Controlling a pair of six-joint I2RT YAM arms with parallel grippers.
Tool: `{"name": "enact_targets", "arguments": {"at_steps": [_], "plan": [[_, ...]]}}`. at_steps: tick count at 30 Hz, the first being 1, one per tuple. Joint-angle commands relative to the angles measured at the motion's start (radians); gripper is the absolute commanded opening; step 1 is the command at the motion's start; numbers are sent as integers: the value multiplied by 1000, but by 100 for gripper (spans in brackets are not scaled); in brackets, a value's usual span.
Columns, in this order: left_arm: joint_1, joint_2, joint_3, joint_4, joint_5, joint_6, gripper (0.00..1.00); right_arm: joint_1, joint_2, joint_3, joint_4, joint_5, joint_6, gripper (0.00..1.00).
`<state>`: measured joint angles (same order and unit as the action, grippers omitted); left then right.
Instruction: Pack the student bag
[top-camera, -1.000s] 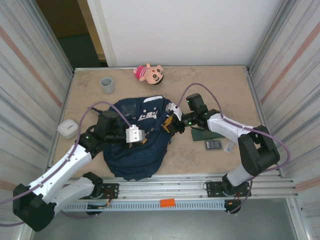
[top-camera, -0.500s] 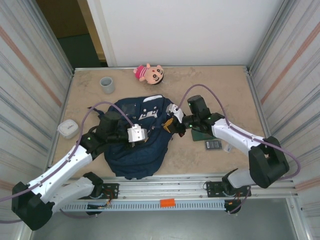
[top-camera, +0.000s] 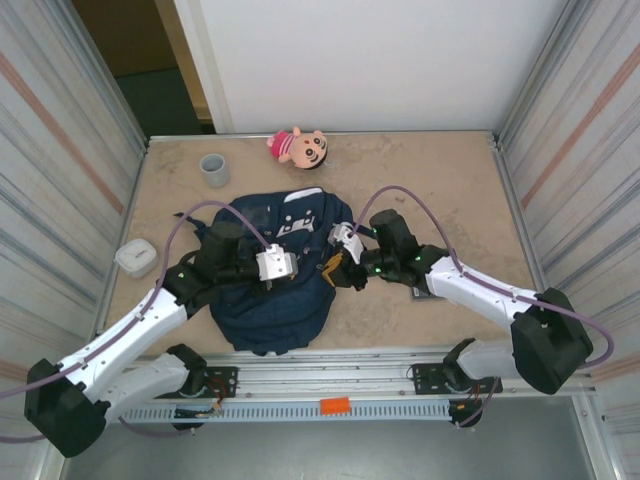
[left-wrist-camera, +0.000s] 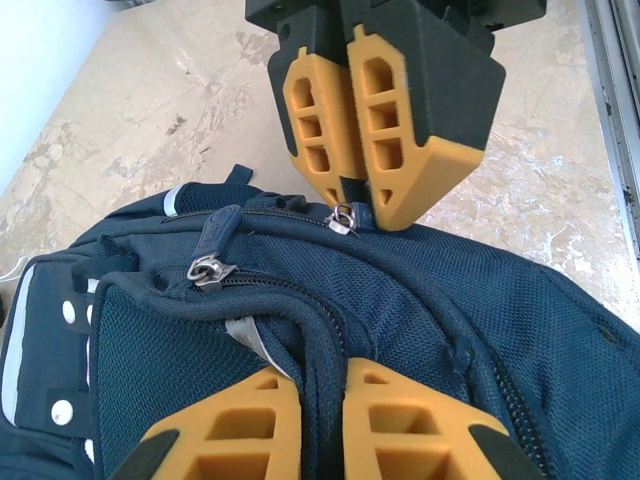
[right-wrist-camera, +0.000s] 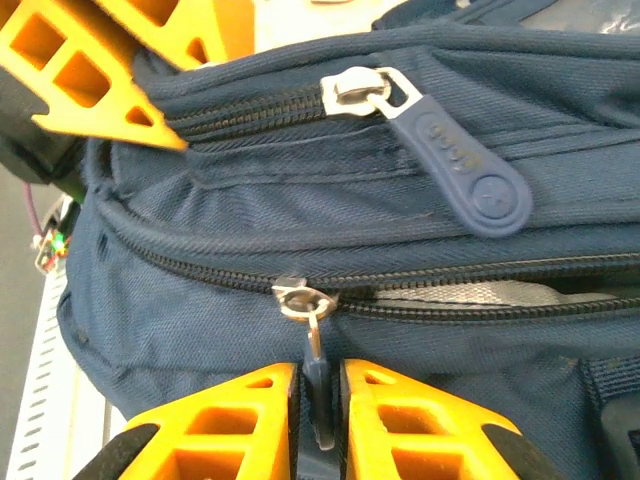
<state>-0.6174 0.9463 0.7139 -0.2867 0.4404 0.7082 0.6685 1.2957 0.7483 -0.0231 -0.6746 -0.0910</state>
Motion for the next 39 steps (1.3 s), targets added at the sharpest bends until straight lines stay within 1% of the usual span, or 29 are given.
{"name": "enact_targets", "arguments": {"at_steps": [1, 3, 5, 7, 11, 15, 19, 22, 24, 27, 29, 32, 35, 37, 39], "plan": [[2, -24, 24, 103, -4, -9, 0, -26, 9, -20, 107, -14, 81, 16], [3, -20, 25, 102, -7, -13, 0, -35, 3, -31, 125, -16, 92, 15], [3, -18, 25, 102, -11, -12, 0, -38, -12, -45, 136, -8, 100, 9], [4, -15, 27, 102, -18, -16, 0, -39, -34, -54, 134, -4, 100, 1], [1, -3, 37, 113, -50, -59, 0, -32, -89, -53, 89, 3, 92, 0], [-36, 22, 63, 123, -142, -117, 0, 10, -141, -32, 9, 31, 71, 0], [-87, 74, 104, 136, -314, -209, 0, 96, -174, -10, -69, 81, 90, 0], [-97, 108, 130, 137, -355, -263, 0, 175, -192, -18, -60, 144, 164, 0], [-97, 125, 130, 160, -384, -289, 0, 221, -194, -43, -1, 210, 274, 0], [-99, 151, 137, 185, -415, -358, 0, 260, -186, -82, 93, 320, 478, 0], [-107, 164, 147, 189, -434, -401, 0, 278, -185, -94, 126, 372, 561, 0], [-140, 177, 161, 187, -485, -448, 0, 307, -204, -98, 131, 445, 595, 0], [-172, 179, 178, 171, -538, -514, 0, 309, -231, -76, 50, 538, 621, 0], [-187, 171, 188, 146, -569, -566, 0, 287, -248, -64, -10, 568, 621, 0], [-199, 154, 191, 116, -611, -636, 0, 233, -264, -60, -60, 546, 620, 0]]}}
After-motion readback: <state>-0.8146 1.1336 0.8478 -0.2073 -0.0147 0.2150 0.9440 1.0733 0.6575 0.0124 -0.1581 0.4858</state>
